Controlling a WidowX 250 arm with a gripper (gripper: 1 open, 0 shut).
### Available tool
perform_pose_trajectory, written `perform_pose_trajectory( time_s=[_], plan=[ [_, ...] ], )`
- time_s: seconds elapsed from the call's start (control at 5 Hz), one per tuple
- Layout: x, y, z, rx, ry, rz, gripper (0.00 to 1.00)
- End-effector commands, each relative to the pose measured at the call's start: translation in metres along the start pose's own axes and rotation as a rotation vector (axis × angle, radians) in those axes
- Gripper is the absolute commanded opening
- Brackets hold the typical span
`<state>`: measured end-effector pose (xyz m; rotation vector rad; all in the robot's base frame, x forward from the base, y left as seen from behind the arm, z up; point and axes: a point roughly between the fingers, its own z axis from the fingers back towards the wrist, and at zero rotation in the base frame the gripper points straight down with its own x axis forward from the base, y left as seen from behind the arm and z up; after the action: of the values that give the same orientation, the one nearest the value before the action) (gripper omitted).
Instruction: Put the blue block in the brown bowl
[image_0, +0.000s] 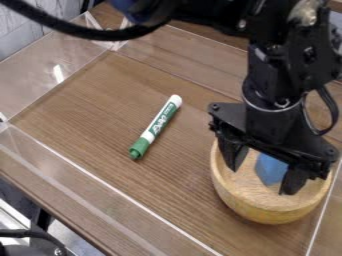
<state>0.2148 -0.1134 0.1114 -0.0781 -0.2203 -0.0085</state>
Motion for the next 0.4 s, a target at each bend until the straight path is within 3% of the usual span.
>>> perform_pose_trajectory(
  time_s=[0.0, 0.2],
  plan=[
    [0.0127, -0.0010, 0.0150, -0.020, -0.045, 0.017, 1.00],
    [0.0146, 0.0015, 0.0185, -0.019, -0.040, 0.025, 1.00]
  ],
)
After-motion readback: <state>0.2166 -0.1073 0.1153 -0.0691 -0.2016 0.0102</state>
